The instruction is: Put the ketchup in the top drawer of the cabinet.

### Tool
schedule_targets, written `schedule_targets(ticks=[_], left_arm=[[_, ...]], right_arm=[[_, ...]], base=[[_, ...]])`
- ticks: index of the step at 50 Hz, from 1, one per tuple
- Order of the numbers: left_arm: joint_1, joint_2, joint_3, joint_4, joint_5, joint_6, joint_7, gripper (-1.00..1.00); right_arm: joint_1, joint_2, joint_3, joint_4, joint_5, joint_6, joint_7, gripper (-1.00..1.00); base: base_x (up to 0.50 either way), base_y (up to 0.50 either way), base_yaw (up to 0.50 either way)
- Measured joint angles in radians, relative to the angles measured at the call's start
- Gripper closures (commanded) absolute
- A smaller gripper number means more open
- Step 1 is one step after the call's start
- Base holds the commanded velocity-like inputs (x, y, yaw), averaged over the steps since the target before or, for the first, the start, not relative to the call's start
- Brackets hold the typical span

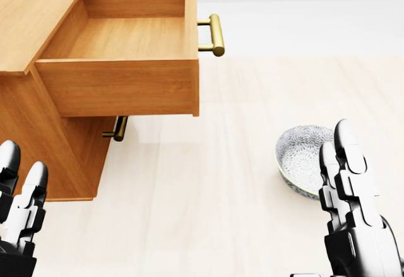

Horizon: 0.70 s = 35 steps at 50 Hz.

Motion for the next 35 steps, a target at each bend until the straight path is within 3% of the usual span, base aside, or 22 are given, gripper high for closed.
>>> schedule_targets(ticks=[18,35], left_arm=[[-0.003,0.0,0.003,0.003,-0.001,0.0,-0.001,-1.0],[-0.008,0.001,0.007,0.011,-0.002,-0.002,0.001,-1.0]], right_arm=[[-0.01,0.003,-0.005,0.013,0.0,0.008,0.0,-1.0],[-0.02,0.013,-0.023,0.015,0.033,0.037,0.008,-1.0]], base=[[0.0,0.5,0.0],[0.0,0.0,0.0]])
